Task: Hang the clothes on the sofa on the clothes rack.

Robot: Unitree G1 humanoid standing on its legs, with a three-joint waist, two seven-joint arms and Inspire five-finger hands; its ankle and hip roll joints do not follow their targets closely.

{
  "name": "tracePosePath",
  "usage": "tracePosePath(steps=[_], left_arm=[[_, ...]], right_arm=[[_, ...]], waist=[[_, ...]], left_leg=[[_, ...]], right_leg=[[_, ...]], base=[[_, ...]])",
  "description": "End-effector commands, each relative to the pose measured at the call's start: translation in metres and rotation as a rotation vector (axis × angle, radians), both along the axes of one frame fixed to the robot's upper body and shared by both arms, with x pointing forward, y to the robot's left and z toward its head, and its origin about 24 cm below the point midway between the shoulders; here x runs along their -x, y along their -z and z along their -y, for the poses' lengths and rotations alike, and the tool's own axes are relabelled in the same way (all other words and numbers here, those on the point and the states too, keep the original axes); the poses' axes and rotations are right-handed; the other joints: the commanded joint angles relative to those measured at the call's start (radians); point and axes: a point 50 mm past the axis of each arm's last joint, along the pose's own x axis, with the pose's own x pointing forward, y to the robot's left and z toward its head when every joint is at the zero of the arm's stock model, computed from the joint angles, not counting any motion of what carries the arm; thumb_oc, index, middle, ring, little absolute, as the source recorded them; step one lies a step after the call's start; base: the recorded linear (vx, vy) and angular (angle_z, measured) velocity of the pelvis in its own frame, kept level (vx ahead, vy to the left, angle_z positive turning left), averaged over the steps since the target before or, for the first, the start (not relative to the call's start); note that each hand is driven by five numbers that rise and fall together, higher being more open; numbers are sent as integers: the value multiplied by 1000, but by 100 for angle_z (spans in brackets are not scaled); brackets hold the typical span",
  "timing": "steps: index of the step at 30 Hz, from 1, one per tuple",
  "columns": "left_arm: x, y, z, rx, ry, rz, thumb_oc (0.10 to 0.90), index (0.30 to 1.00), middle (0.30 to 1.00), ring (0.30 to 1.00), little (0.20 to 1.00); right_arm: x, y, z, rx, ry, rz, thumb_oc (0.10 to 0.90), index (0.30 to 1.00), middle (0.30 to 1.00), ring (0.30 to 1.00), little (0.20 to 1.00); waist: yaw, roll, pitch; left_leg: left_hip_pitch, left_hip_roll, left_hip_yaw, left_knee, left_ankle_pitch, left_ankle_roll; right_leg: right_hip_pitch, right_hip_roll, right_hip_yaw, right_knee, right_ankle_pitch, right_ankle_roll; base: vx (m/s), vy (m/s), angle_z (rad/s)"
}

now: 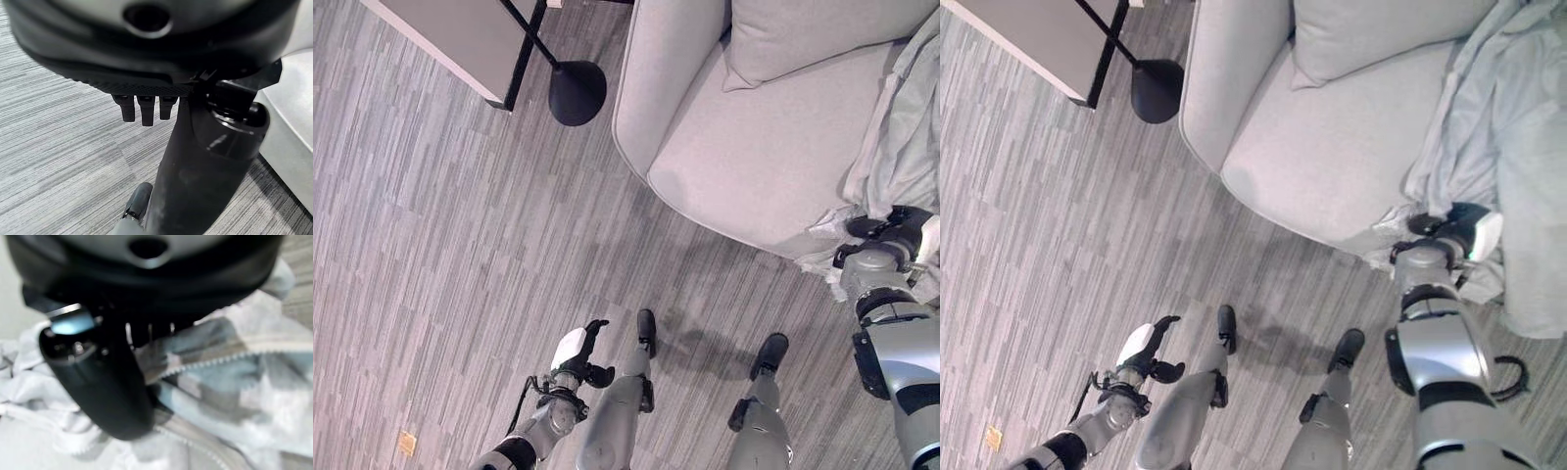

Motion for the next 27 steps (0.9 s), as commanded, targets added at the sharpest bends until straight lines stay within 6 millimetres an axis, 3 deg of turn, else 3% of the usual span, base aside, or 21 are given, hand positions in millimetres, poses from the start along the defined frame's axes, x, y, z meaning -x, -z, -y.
tracePosePath(steps=[1, 4, 5, 8, 10, 11, 14, 17, 21, 24, 27], left_arm=[[3, 5, -9, -72, 17, -14, 800, 900, 900, 900, 900], [6, 9, -8, -77, 13, -41, 800, 900, 900, 900, 900], [8, 12, -8, -69, 2, -62, 800, 900, 900, 900, 900], [8, 11, -12, -52, -4, -68, 800, 900, 900, 900, 900], [14, 13, -23, -55, -32, -88, 800, 900, 900, 900, 900], [17, 14, -27, -53, -46, -99, 800, 900, 900, 900, 900], [36, 21, -43, -38, -101, -159, 800, 900, 900, 900, 900], [50, 24, -48, -45, -66, -195, 800, 900, 900, 900, 900], [47, 18, -48, -16, -45, -178, 800, 900, 900, 900, 900], [40, 12, -45, 6, -35, -149, 800, 900, 900, 900, 900], [23, -9, -43, 24, 7, -47, 800, 900, 900, 900, 900]], right_arm=[[1, 42, -28, -206, -36, 12, 400, 300, 300, 300, 300], [1, 56, -42, -330, -31, 64, 400, 300, 300, 300, 300], [-2, 62, -55, -423, -42, 130, 400, 300, 300, 300, 300], [-9, 57, -73, -523, -88, 273, 400, 300, 300, 300, 300], [-22, 33, -93, -554, -194, 429, 400, 300, 300, 300, 300], [-24, 28, -97, -558, -219, 461, 400, 300, 300, 300, 300], [-29, -13, -127, -546, -405, 660, 400, 300, 300, 300, 300], [-24, -43, -150, -509, -575, 787, 400, 300, 300, 300, 300], [-20, -93, -175, -419, -795, 911, 400, 300, 300, 300, 300], [-16, -106, -180, -396, -842, 958, 400, 300, 300, 300, 300], [-4, -139, -186, -346, -931, 1073, 400, 300, 300, 300, 300]], waist=[[37, -30, -51], [35, -43, -64], [37, -57, -82], [41, -88, -117], [45, -132, -153], [45, -143, -160], [57, -206, -223], [68, -239, -279], [82, -269, -337], [81, -275, -354], [74, -284, -384]], left_leg=[[-38, 61, -92, 1, -68, -116], [-26, 64, -94, 1, -73, -116], [-10, 70, -97, 1, -78, -118], [26, 78, -104, 1, -88, -121], [69, 88, -108, 1, -99, -122], [81, 91, -110, 1, -101, -123], [129, 105, -112, 1, -112, -122], [175, 113, -103, 1, -121, -121], [245, 133, -86, 1, -136, -128], [258, 135, -83, 1, -136, -126], [297, 148, -67, 1, -143, -129]], right_leg=[[43, -128, 50, 46, -53, 99], [60, -128, 46, 44, -57, 99], [80, -126, 38, 42, -62, 99], [136, -124, 12, 41, -72, 99], [194, -119, -12, 37, -80, 99], [210, -118, -19, 34, -81, 99], [277, -106, -38, 28, -91, 99], [326, -98, -53, 22, -93, 99], [385, -81, -62, 26, -111, 97], [393, -79, -60, 27, -111, 96], [413, -71, -54, 33, -118, 94]], base=[[0, 0, 0], [0, 0, 0], [47, -51, 4], [49, -44, 23], [79, -69, 32], [66, -66, 28], [81, -57, 14], [68, -21, 5], [33, -4, -1], [0, 0, 0], [4, 3, -3]])
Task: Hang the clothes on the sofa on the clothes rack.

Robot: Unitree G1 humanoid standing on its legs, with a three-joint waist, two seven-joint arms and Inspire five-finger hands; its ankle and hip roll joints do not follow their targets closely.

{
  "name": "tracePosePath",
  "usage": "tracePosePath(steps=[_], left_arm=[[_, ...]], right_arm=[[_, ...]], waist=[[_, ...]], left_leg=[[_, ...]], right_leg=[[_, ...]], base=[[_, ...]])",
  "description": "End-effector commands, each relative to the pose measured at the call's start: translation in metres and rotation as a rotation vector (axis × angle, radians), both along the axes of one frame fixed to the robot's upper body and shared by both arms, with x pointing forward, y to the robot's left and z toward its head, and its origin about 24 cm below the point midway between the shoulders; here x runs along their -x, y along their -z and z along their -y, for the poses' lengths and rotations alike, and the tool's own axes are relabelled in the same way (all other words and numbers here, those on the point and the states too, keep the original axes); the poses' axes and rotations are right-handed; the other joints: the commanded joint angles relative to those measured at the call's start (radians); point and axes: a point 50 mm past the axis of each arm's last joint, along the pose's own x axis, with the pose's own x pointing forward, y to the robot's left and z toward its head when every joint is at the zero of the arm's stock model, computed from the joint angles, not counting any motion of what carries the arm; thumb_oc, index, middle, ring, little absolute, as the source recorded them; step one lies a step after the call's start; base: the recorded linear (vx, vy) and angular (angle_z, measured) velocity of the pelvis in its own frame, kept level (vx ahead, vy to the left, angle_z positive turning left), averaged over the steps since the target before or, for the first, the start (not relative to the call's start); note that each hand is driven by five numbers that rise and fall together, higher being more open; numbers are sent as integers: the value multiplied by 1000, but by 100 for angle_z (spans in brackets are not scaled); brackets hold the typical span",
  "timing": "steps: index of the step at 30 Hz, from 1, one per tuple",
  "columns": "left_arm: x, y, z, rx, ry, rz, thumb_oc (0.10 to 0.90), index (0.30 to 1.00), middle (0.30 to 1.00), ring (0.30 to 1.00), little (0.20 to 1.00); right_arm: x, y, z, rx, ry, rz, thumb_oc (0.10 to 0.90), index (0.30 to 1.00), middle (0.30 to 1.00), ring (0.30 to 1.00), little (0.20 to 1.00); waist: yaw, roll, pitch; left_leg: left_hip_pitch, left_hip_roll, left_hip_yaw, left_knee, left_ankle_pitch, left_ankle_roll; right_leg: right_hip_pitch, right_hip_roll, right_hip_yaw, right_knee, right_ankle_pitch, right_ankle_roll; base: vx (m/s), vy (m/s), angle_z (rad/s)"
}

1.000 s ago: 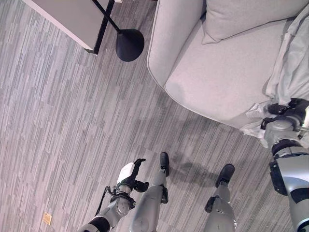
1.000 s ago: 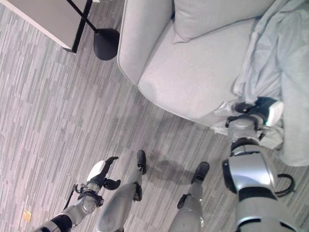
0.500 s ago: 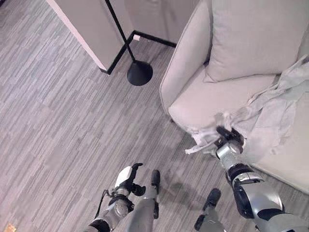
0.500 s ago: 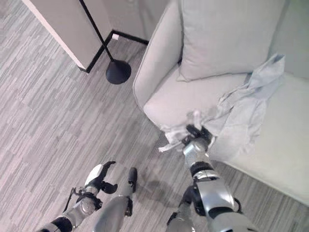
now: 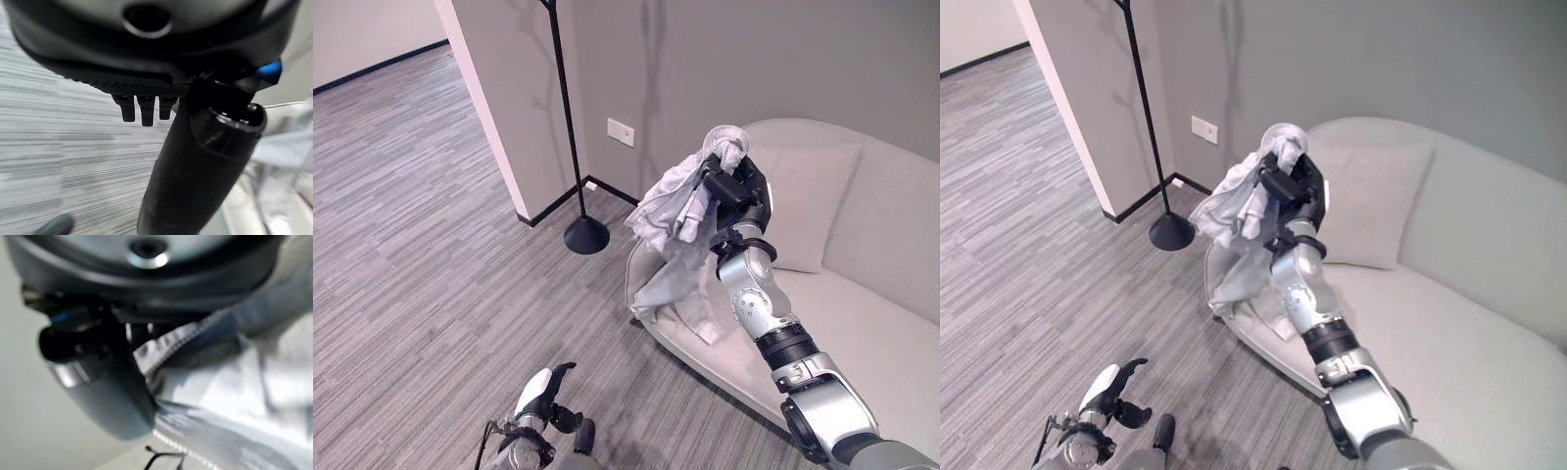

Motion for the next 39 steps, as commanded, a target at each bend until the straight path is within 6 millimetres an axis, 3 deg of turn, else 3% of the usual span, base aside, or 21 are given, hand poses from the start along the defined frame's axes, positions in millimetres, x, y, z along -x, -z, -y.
tracePosePath(steps=[1, 8, 16, 18, 20, 23, 25, 26, 27, 32, 35, 36, 37, 39], left_arm=[[-29, -30, 4, -1, 101, 170, 800, 900, 900, 900, 900], [-55, -80, -19, -62, 7, 454, 800, 900, 900, 900, 900], [-45, -111, -57, -217, -236, 724, 800, 900, 900, 900, 900], [-47, -108, -53, -126, -302, 735, 800, 900, 900, 900, 900], [-55, -98, -25, 124, -340, 697, 800, 900, 900, 900, 900], [-61, -93, 6, 266, -291, 646, 800, 900, 900, 900, 900], [-70, -97, 50, 418, -181, 606, 800, 900, 900, 900, 900], [-70, -97, 50, 419, -180, 606, 800, 900, 900, 900, 900], [-80, -112, 82, 515, -96, 627, 800, 900, 900, 900, 900], [-103, -169, 160, 624, 147, 779, 800, 900, 900, 900, 900], [-106, -178, 177, 635, 185, 799, 800, 900, 900, 900, 900], [-106, -180, 180, 638, 191, 799, 491, 436, 436, 436, 436], [-106, -177, 184, 647, 192, 774, 400, 300, 300, 300, 300], [-106, -176, 186, 660, 187, 762, 400, 300, 300, 300, 300]], right_arm=[[14, -102, 6, 87, -12, 451, 400, 300, 300, 300, 300], [36, -138, -1, 141, -106, 615, 400, 300, 300, 300, 300], [58, -150, 3, 168, -182, 702, 400, 300, 300, 300, 300], [60, -159, 7, 182, -166, 729, 400, 300, 300, 300, 300], [64, -171, 3, 168, -194, 769, 400, 300, 300, 300, 300], [68, -178, -1, 157, -218, 798, 400, 300, 300, 300, 300], [70, -183, -11, 135, -255, 818, 400, 300, 300, 300, 300], [70, -183, -11, 136, -254, 818, 400, 300, 300, 300, 300], [74, -182, -22, 94, -300, 828, 400, 300, 300, 300, 300], [86, -162, -58, -94, -494, 817, 400, 300, 300, 300, 300], [91, -155, -67, -125, -551, 812, 400, 300, 300, 300, 300], [92, -154, -69, -129, -560, 813, 400, 300, 300, 300, 300], [93, -154, -70, -136, -567, 816, 400, 300, 300, 300, 300], [93, -153, -70, -144, -572, 814, 400, 300, 300, 300, 300]], waist=[[21, -4, -97], [1, -23, -132], [-7, -50, -159], [-12, -59, -167], [-29, -76, -176], [-41, -83, -178], [-58, -91, -185], [-57, -90, -184], [-70, -93, -186], [-102, -92, -181], [-109, -90, -177], [-111, -89, -177], [-113, -88, -175], [-113, -88, -173]], left_leg=[[14, 128, 11, 2, -86, -101], [52, 137, 33, 2, -88, -102], [94, 147, 58, 2, -101, -104], [102, 148, 64, 2, -101, -105], [112, 151, 72, 2, -103, -106], [117, 154, 75, 2, -104, -105], [124, 155, 79, 2, -108, -103], [124, 155, 80, 2, -108, -103], [127, 155, 79, 2, -111, -100], [133, 155, 79, 2, -118, -98], [134, 156, 79, 2, -118, -96], [133, 156, 78, 2, -118, -95], [132, 157, 78, 2, -117, -95], [131, 158, 78, 2, -116, -94]], right_leg=[[66, -94, 24, 36, -37, 95], [73, -90, 48, 43, -40, 92], [85, -90, 65, 47, -43, 94], [87, -92, 66, 52, -42, 94], [89, -91, 70, 60, -44, 93], [88, -90, 76, 66, -47, 91], [91, -89, 81, 68, -48, 91], [91, -89, 81, 69, -49, 91], [90, -88, 89, 72, -52, 89], [90, -86, 104, 81, -65, 84], [86, -84, 110, 85, -67, 81], [85, -83, 112, 86, -68, 80], [83, -83, 113, 87, -68, 80], [81, -82, 114, 88, -69, 79]], base=[[-6, 11, -15], [-9, 7, -18], [3, 4, -14], [0, 0, 0], [-9, 1, -3], [-7, -15, -6], [5, -9, -2], [14, -24, -5], [9, -21, -16], [7, -10, -6], [0, 0, 0], [0, 0, 0], [0, 0, 0], [0, 0, 0]])
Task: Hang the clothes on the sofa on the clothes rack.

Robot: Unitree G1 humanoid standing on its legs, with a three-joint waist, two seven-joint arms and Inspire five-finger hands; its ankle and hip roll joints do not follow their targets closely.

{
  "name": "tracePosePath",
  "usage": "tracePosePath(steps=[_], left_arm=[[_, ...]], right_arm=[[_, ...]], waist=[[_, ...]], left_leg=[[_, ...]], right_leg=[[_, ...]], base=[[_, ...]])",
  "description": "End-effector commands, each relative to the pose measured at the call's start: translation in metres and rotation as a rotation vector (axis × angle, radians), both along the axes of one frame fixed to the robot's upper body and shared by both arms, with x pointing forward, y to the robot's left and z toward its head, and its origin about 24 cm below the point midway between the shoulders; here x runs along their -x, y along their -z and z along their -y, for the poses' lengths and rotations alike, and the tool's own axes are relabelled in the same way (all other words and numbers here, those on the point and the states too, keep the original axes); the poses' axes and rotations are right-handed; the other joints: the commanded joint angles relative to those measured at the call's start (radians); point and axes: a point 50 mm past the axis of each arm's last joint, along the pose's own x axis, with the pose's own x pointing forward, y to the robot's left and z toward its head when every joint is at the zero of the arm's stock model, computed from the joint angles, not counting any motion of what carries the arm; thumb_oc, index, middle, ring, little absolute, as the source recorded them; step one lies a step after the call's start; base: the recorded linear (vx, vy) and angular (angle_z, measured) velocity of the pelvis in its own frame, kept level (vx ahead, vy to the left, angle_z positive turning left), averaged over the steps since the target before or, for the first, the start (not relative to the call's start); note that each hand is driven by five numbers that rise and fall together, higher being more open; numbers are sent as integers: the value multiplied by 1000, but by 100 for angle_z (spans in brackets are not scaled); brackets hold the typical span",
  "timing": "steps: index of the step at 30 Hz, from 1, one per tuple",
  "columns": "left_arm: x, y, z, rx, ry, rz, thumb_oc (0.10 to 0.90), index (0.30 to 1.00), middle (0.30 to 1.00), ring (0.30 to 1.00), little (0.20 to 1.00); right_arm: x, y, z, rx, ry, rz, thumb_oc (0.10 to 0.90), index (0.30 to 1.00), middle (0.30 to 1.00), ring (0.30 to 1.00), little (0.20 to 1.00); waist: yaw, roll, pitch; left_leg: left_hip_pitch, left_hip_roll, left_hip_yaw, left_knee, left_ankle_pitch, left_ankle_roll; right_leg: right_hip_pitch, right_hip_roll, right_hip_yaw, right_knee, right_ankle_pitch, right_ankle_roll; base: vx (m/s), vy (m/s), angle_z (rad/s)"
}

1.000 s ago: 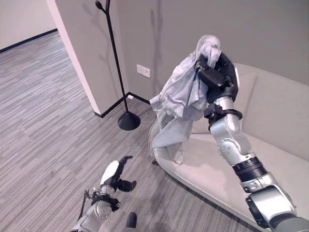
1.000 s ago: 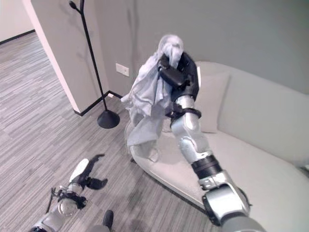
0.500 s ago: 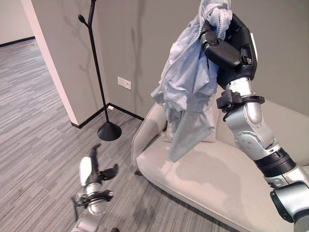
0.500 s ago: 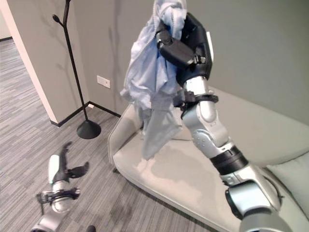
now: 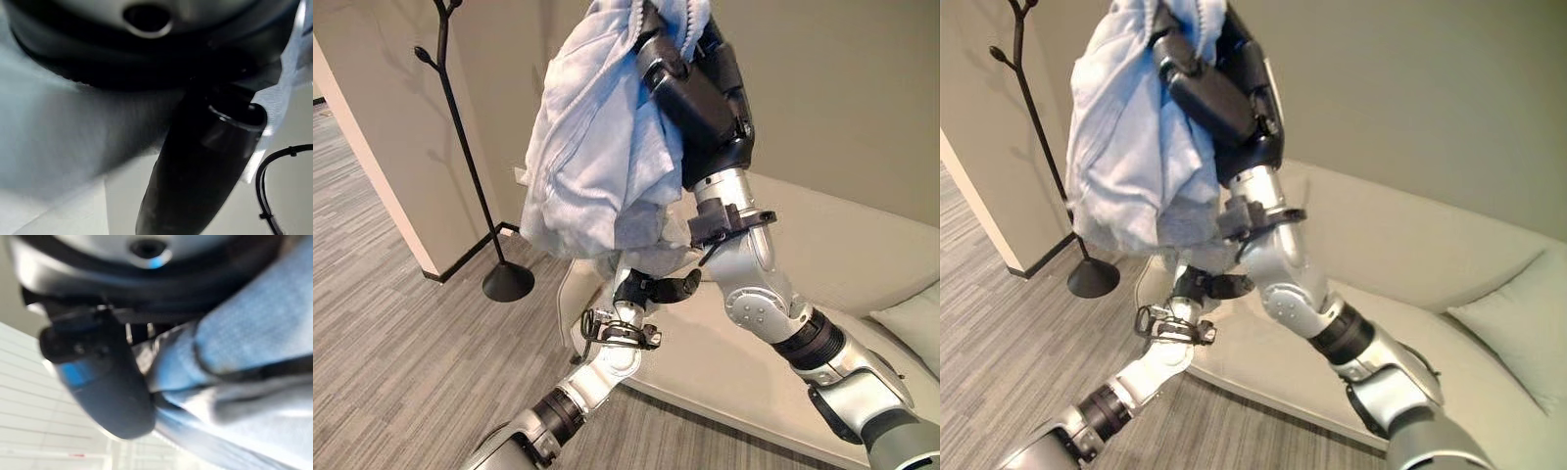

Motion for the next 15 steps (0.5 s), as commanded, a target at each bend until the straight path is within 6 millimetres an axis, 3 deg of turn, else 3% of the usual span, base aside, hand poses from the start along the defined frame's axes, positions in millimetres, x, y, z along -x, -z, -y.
tracePosePath(steps=[1, 4, 8, 11, 12, 13, 15], left_arm=[[-7, -17, 19, 54, 41, 80, 400, 300, 300, 300, 300], [-7, -11, 13, 46, 12, 61, 400, 300, 300, 300, 300], [-5, -5, -36, 33, -185, 85, 400, 300, 300, 300, 300], [8, -15, -121, -148, -482, 253, 400, 300, 300, 300, 300], [12, -17, -138, -204, -531, 279, 400, 300, 300, 300, 300], [25, -40, -193, -400, -691, 412, 400, 300, 300, 300, 300], [29, -46, -203, -445, -715, 439, 400, 300, 300, 300, 300]], right_arm=[[15, -49, 14, -142, -2, 244, 400, 300, 300, 300, 300], [14, -48, 16, -135, -1, 240, 400, 300, 300, 300, 300], [15, -47, 33, -117, 46, 255, 400, 300, 300, 300, 300], [25, -45, 58, -54, 99, 314, 400, 300, 300, 300, 300], [27, -44, 62, -42, 106, 325, 400, 300, 300, 300, 300], [35, -36, 79, 12, 125, 351, 400, 300, 300, 300, 300], [38, -31, 83, 24, 130, 347, 400, 300, 300, 300, 300]], waist=[[49, -14, -97], [48, -14, -95], [60, -15, -91], [88, -33, -83], [93, -38, -82], [117, -64, -57], [122, -73, -48]], left_leg=[[-31, 96, -31, 2, -75, -61], [-30, 97, -30, 2, -75, -59], [-31, 100, -28, 2, -78, -57], [-21, 103, -26, 2, -87, -51], [-17, 104, -25, 2, -89, -49], [-28, 95, -30, 64, -120, -33], [-47, 87, -40, 103, -140, -25]], right_leg=[[-1, -132, 11, 89, -45, 86], [-3, -131, 14, 88, -44, 85], [-7, -125, 16, 82, -41, 86], [-7, -114, 18, 76, -43, 89], [-6, -112, 20, 77, -45, 90], [4, -120, 28, 96, -50, 93], [6, -130, 28, 103, -45, 96]], base=[[0, 0, 0], [0, 0, 0], [36, 4, -4], [59, 25, -2], [85, 104, -6], [57, 90, -9], [7, 88, -6]])
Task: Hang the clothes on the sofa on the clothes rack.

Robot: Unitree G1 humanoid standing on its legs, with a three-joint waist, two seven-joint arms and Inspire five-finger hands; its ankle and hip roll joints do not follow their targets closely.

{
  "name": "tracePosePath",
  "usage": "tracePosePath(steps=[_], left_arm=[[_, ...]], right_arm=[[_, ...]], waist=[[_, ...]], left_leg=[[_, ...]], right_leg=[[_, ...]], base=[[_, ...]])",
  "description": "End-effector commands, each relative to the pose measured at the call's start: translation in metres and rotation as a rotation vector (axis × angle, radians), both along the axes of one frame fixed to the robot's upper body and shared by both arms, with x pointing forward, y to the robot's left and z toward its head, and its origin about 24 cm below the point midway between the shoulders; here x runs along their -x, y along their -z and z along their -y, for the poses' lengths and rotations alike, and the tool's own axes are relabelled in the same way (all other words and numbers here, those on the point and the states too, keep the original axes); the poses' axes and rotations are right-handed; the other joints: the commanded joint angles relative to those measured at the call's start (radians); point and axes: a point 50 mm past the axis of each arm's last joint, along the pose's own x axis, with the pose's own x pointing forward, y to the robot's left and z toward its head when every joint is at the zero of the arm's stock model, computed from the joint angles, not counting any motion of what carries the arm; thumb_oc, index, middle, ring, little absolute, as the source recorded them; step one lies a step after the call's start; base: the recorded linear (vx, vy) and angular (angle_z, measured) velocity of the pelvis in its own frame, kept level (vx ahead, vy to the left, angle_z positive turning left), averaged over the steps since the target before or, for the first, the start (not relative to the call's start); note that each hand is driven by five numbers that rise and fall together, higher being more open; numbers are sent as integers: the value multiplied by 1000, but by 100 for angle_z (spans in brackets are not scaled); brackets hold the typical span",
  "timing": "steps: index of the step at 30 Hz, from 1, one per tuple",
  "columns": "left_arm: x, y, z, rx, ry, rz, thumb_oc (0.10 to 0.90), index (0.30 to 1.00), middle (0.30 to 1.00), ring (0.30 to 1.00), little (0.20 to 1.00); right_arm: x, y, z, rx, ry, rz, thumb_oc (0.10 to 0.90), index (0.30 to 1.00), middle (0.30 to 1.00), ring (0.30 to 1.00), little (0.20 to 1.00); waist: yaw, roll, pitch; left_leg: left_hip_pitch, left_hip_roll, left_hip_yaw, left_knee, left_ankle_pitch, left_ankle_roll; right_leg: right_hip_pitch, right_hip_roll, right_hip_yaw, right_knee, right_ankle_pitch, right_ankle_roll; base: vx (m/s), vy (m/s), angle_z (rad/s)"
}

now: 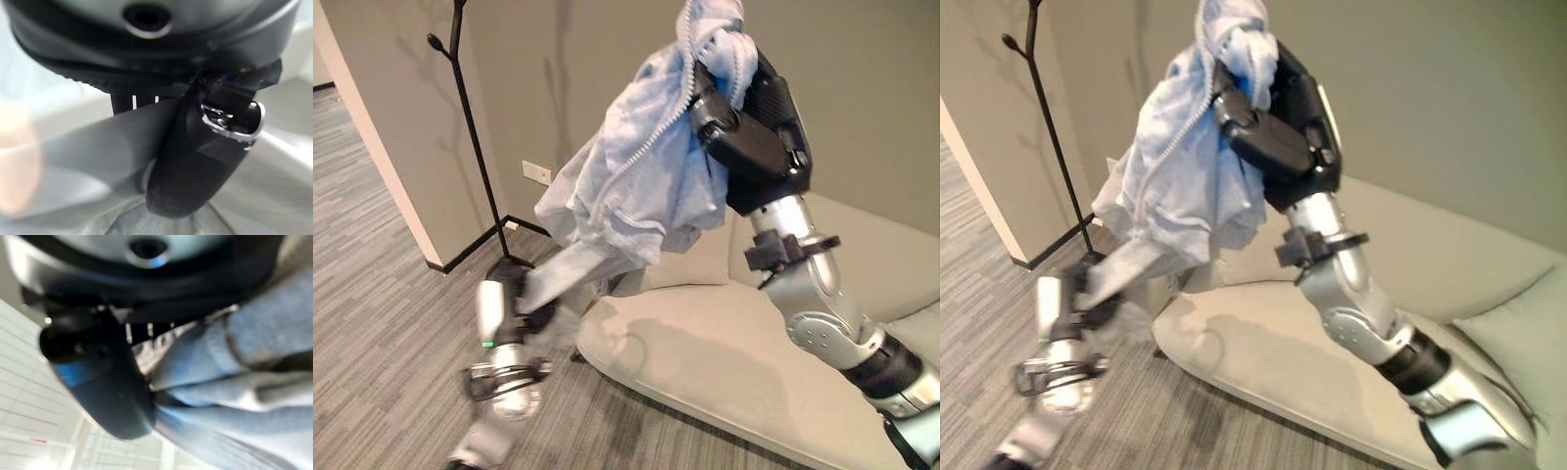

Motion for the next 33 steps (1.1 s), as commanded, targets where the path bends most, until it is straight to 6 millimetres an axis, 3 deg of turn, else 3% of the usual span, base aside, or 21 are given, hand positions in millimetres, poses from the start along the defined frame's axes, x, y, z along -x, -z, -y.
tracePosePath(steps=[1, 6, 7, 8, 11, 12, 13, 14, 15, 16, 18, 19, 20, 21, 23, 24, 27, 28, 29, 30, 33], left_arm=[[-29, -54, 24, -161, 96, 281, 400, 300, 300, 300, 300], [-21, -85, 3, -308, 52, 375, 400, 300, 300, 300, 300], [-21, -85, 3, -309, 52, 374, 400, 300, 300, 300, 300], [-20, -97, -4, -332, 23, 429, 400, 300, 300, 300, 300], [-19, -109, -8, -388, -2, 472, 400, 300, 300, 300, 300], [-17, -113, -12, -412, -26, 482, 400, 300, 300, 300, 300], [-16, -112, -12, -412, -27, 481, 400, 300, 300, 300, 300], [-15, -112, -13, -422, -31, 478, 400, 300, 300, 300, 300], [-12, -110, -13, -409, -32, 475, 400, 300, 300, 300, 300], [-10, -107, -13, -394, -33, 466, 400, 300, 300, 300, 300], [-8, -97, -14, -348, -32, 432, 400, 300, 300, 300, 300], [-7, -94, -15, -317, -48, 429, 400, 300, 300, 300, 300], [-6, -93, -13, -293, -26, 417, 400, 300, 300, 300, 300], [-2, -86, -16, -263, -40, 389, 400, 300, 300, 300, 300], [0, -81, -16, -240, -31, 367, 400, 300, 300, 300, 300], [4, -74, -12, -170, -3, 359, 400, 300, 300, 300, 300], [7, -62, 0, -84, 56, 324, 400, 300, 300, 300, 300], [2, -56, 13, -12, 126, 315, 400, 300, 300, 300, 300], [0, -56, 19, 11, 152, 315, 400, 300, 300, 300, 300], [-3, -58, 23, 23, 177, 321, 400, 300, 300, 300, 300], [-7, -65, 36, 55, 247, 354, 400, 300, 300, 300, 300]], right_arm=[[21, -61, 9, -87, -41, 360, 400, 300, 300, 300, 300], [28, -41, 32, -16, 25, 322, 400, 300, 300, 300, 300], [28, -41, 32, -17, 25, 321, 400, 300, 300, 300, 300], [27, -37, 27, -6, 2, 307, 400, 300, 300, 300, 300], [24, -29, 27, 10, -10, 267, 400, 300, 300, 300, 300], [26, -22, 22, 49, -44, 244, 400, 300, 300, 300, 300], [26, -22, 22, 49, -45, 243, 400, 300, 300, 300, 300], [27, -20, 21, 70, -56, 239, 400, 300, 300, 300, 300], [28, -15, 20, 103, -71, 227, 400, 300, 300, 300, 300], [30, -14, 21, 114, -73, 229, 400, 300, 300, 300, 300], [33, -13, 21, 105, -75, 238, 400, 300, 300, 300, 300], [31, -12, 20, 97, -70, 229, 400, 300, 300, 300, 300], [32, -13, 16, 93, -82, 233, 400, 300, 300, 300, 300], [32, -11, 14, 59, -89, 221, 400, 300, 300, 300, 300], [31, -6, 11, 37, -107, 202, 400, 300, 300, 300, 300], [32, 2, 10, 27, -111, 167, 400, 300, 300, 300, 300], [31, 13, 10, 41, -84, 115, 400, 300, 300, 300, 300], [29, 14, 10, 50, -77, 111, 400, 300, 300, 300, 300], [28, 11, 11, 55, -68, 122, 400, 300, 300, 300, 300], [27, 10, 11, 68, -63, 126, 400, 300, 300, 300, 300], [30, 12, 11, 112, -54, 125, 400, 300, 300, 300, 300]], waist=[[37, -12, -44], [32, -19, -24], [32, -22, -27], [40, -7, -5], [35, 8, 4], [32, 27, 13], [33, 27, 12], [35, 32, 15], [34, 27, 15], [35, 14, 16], [43, -5, 17], [48, -8, 16], [64, -19, 17], [72, -35, 14], [81, -39, 3], [93, -26, 2], [100, -3, -9], [111, 25, 15], [108, 39, 27], [98, 49, 38], [58, 54, 54]], left_leg=[[-65, 56, -65, 112, -122, -8], [-117, -18, -96, 109, -130, 28], [-119, -20, -95, 107, -128, 29], [-113, -39, -72, 91, -120, 45], [-97, -74, -48, 61, -108, 70], [-92, -101, -30, 36, -90, 98], [-90, -100, -28, 34, -90, 96], [-91, -117, -21, 25, -78, 108], [-105, -151, -12, 18, -57, 120], [-111, -169, -6, 22, -45, 121], [-127, -185, 13, 35, -33, 122], [-139, -186, 19, 41, -29, 120], [-147, -190, 36, 45, -27, 121], [-161, -204, 41, 53, -26, 121], [-186, -205, 43, 63, -21, 118], [-229, -201, 41, 77, -5, 112], [-267, -202, 25, 90, 23, 106], [-337, -205, -50, 107, 95, 57], [-360, -211, -99, 113, 112, 32], [-370, -206, -123, 128, 111, 24], [-308, -142, -67, 177, 38, 49]], right_leg=[[10, -157, 13, 108, -15, 103], [-33, -221, 10, 150, 142, 111], [-37, -223, 11, 151, 142, 111], [-90, -261, -28, 193, 223, 111], [-109, -269, -77, 268, 162, 101], [-121, -178, -65, 363, 29, 61], [-125, -178, -63, 370, 24, 60], [-129, -112, -56, 410, -40, 45], [-124, 29, -43, 458, -141, 29], [-124, 98, -23, 473, -164, 27], [-138, 178, 30, 491, -188, -2], [-131, 189, 37, 464, -213, -29], [-89, 202, 43, 398, -248, -81], [-43, 205, 60, 309, -275, -101], [-17, 219, 89, 216, -260, -96], [-1, 230, 140, 128, -234, -95], [19, 229, 135, 55, -200, -98], [15, 230, 132, 29, -193, -101], [10, 228, 123, 20, -189, -101], [3, 218, 111, 20, -184, -96], [-25, 164, 64, 49, -157, -81]], base=[[-30, 127, -1], [-50, 185, 19], [-141, 245, 31], [-135, 303, 23], [-98, 322, -19], [-112, 395, -24], [-119, 356, -11], [-116, 262, -12], [-165, 320, -13], [-160, 250, -37], [-139, 84, -12], [-166, -14, 11], [-153, -84, -8], [-129, -115, -41], [-103, -89, -45], [-129, -37, -31], [-157, 17, -17], [-274, 66, -5], [-365, 95, 12], [-254, 84, 11], [-162, 95, 20]])
